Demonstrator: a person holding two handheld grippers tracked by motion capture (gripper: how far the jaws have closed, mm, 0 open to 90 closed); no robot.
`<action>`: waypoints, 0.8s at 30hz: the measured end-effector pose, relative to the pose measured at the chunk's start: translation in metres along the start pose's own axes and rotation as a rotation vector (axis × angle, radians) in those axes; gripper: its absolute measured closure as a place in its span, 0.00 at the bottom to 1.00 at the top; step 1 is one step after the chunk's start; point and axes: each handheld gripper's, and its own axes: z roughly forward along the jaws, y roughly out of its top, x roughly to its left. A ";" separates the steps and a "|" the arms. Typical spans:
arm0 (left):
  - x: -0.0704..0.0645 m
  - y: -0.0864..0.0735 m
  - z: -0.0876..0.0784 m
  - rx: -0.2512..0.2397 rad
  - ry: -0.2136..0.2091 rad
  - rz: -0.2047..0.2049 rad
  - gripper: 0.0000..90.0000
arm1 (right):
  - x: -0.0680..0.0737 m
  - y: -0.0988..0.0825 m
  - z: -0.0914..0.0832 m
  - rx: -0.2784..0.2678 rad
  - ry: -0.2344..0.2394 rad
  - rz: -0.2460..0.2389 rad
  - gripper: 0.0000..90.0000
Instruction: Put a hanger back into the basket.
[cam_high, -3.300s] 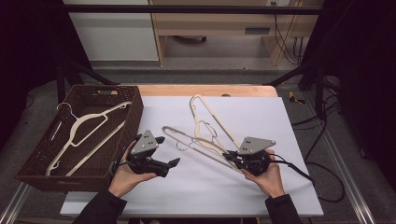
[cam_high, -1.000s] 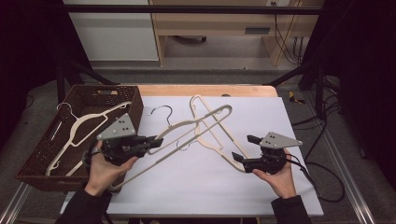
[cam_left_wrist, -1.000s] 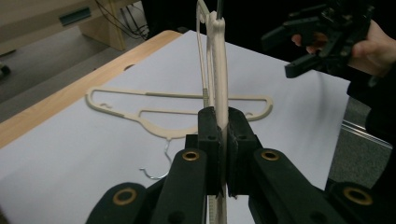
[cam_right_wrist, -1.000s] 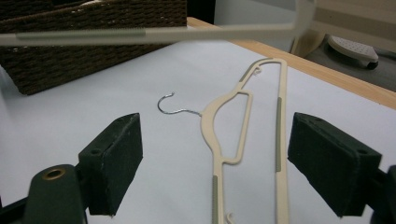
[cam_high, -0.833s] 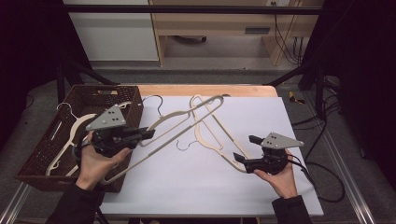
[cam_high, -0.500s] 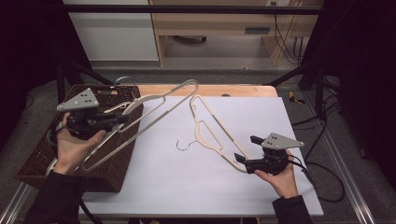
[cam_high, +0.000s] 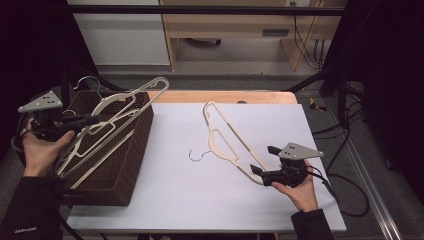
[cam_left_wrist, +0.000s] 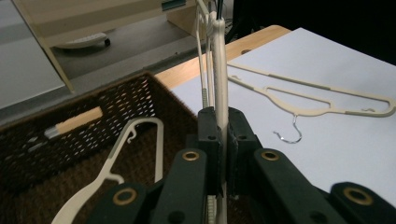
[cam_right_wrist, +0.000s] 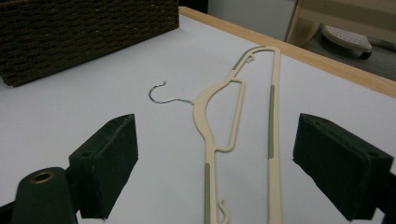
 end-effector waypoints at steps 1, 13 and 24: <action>0.004 -0.004 -0.001 0.003 0.007 -0.007 0.96 | 0.000 0.000 0.000 0.001 -0.001 -0.001 0.16; 0.040 -0.033 -0.012 0.032 0.046 -0.078 0.96 | 0.000 0.000 0.000 0.001 -0.002 0.000 0.15; 0.050 -0.058 -0.015 0.076 0.043 -0.108 0.96 | 0.000 -0.001 0.002 0.012 0.002 -0.003 0.15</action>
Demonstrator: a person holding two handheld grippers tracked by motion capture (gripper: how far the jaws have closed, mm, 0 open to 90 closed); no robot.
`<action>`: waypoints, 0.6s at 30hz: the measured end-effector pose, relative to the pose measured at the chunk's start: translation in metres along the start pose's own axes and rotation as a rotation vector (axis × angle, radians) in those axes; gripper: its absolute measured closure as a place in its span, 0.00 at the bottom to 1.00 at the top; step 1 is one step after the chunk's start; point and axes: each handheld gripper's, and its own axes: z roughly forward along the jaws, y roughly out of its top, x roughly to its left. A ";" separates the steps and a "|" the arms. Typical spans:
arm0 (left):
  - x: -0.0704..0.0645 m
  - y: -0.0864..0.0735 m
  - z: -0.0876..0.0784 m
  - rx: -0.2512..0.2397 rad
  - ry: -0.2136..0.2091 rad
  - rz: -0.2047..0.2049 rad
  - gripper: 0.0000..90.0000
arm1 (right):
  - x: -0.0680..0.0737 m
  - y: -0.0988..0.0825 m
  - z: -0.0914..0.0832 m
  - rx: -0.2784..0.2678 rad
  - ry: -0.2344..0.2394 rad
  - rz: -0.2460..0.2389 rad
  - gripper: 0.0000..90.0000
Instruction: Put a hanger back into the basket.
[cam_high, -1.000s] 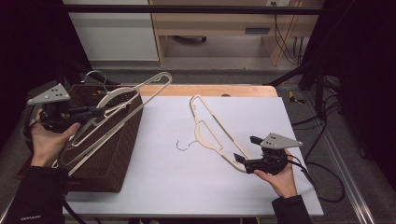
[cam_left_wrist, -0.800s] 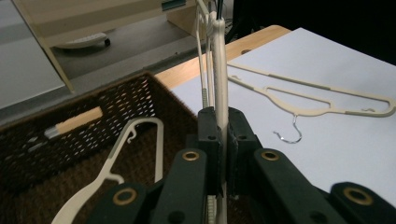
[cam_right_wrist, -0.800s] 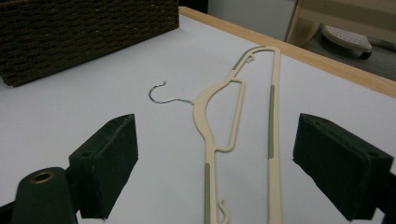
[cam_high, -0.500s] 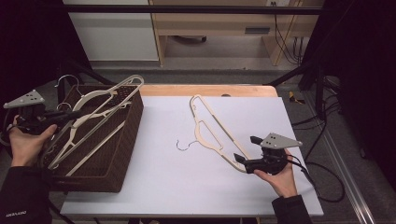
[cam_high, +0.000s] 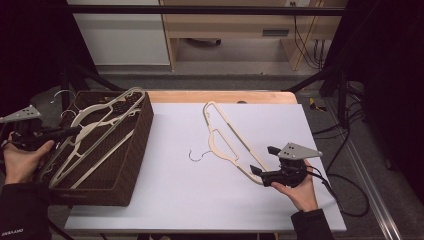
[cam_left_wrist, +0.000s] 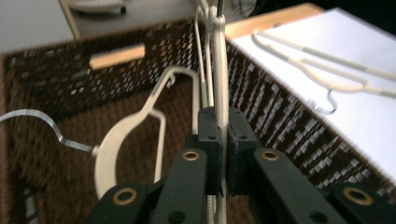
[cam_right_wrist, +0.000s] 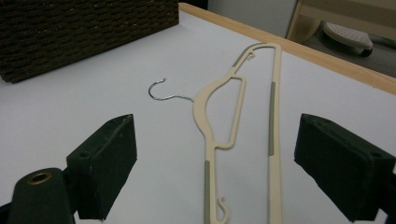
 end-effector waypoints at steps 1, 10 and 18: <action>0.000 -0.002 0.001 0.006 -0.006 -0.010 0.96 | 0.000 0.000 0.000 0.002 0.001 -0.001 0.15; 0.000 -0.020 0.035 0.118 -0.026 -0.067 0.95 | 0.001 0.000 0.002 0.006 0.002 0.000 0.14; 0.002 -0.036 0.041 0.143 0.063 -0.153 0.92 | 0.001 -0.001 0.003 0.010 0.003 -0.003 0.14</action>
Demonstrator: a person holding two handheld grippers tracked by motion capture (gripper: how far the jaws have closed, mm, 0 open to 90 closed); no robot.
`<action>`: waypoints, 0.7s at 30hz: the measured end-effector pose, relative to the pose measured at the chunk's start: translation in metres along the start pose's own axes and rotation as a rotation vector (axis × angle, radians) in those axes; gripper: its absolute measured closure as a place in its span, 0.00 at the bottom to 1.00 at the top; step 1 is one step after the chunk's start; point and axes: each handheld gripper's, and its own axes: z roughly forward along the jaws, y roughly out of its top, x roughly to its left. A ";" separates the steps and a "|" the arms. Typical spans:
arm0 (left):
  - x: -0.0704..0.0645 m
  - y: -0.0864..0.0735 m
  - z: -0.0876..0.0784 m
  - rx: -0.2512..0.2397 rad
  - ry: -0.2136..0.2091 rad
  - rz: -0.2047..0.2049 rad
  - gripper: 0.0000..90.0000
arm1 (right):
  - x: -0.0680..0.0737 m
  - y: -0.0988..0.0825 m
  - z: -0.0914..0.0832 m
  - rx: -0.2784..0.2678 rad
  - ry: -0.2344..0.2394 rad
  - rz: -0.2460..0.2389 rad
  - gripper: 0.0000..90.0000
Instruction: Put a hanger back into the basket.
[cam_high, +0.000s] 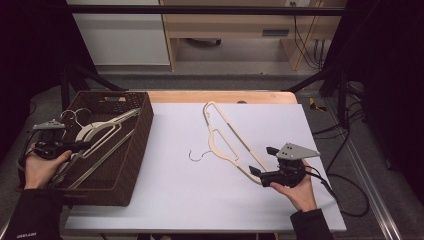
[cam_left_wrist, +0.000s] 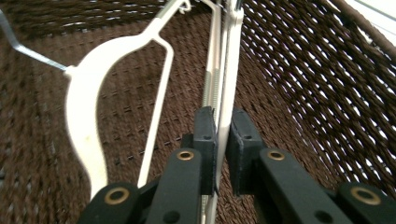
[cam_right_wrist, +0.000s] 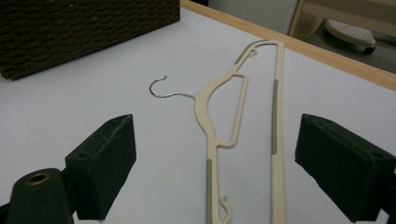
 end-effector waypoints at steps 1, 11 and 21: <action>0.001 -0.001 -0.001 -0.006 0.014 -0.013 0.88 | 0.000 0.000 0.000 0.001 0.000 0.001 0.14; -0.011 -0.007 -0.033 -0.124 0.145 -0.031 0.64 | 0.000 0.000 0.001 0.004 -0.003 0.001 0.14; -0.064 0.004 -0.044 -0.305 0.082 0.066 0.42 | -0.001 0.000 -0.003 -0.007 -0.012 0.001 0.13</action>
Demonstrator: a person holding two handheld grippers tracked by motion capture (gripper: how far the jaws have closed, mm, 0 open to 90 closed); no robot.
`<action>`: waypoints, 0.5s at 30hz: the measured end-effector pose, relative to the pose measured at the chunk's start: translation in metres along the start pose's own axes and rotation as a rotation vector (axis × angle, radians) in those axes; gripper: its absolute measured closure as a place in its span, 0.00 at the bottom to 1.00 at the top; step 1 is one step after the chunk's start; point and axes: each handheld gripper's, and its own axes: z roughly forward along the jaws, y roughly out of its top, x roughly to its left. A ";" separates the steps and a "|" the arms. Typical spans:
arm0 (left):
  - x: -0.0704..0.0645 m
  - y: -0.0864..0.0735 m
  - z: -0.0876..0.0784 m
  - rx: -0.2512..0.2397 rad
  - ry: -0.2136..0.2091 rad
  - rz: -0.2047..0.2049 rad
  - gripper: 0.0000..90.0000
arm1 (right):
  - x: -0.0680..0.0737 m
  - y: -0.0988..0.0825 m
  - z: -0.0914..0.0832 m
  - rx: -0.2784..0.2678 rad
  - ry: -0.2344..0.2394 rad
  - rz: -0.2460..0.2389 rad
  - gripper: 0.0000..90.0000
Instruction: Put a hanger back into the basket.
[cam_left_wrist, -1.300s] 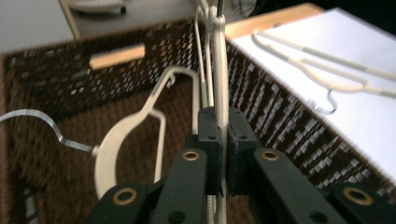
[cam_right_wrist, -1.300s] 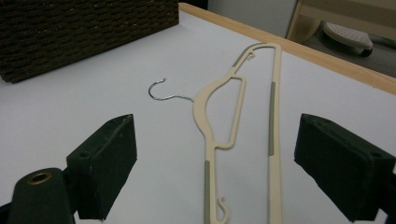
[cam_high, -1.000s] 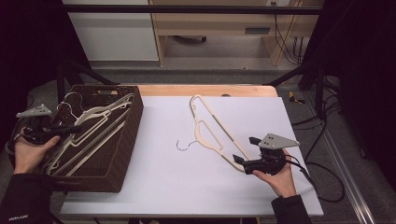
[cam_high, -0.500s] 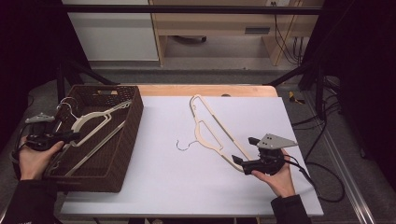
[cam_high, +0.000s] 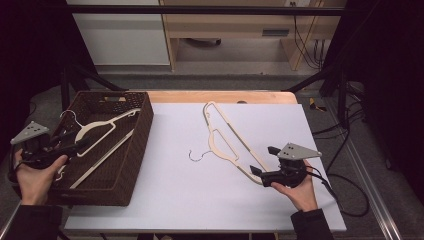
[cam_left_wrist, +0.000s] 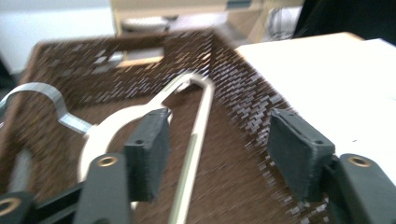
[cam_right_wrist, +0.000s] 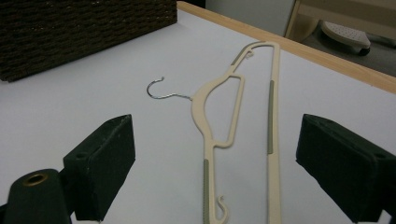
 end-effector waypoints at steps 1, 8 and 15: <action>-0.007 0.002 0.001 -0.026 -0.016 0.004 0.39 | 0.000 0.000 0.000 0.000 -0.001 0.003 0.13; -0.057 0.008 0.016 -0.086 -0.157 0.042 0.23 | 0.000 -0.001 0.000 0.002 -0.005 -0.005 0.13; -0.108 0.007 0.035 -0.080 -0.227 0.112 0.14 | 0.000 -0.002 0.003 0.015 -0.008 0.004 0.14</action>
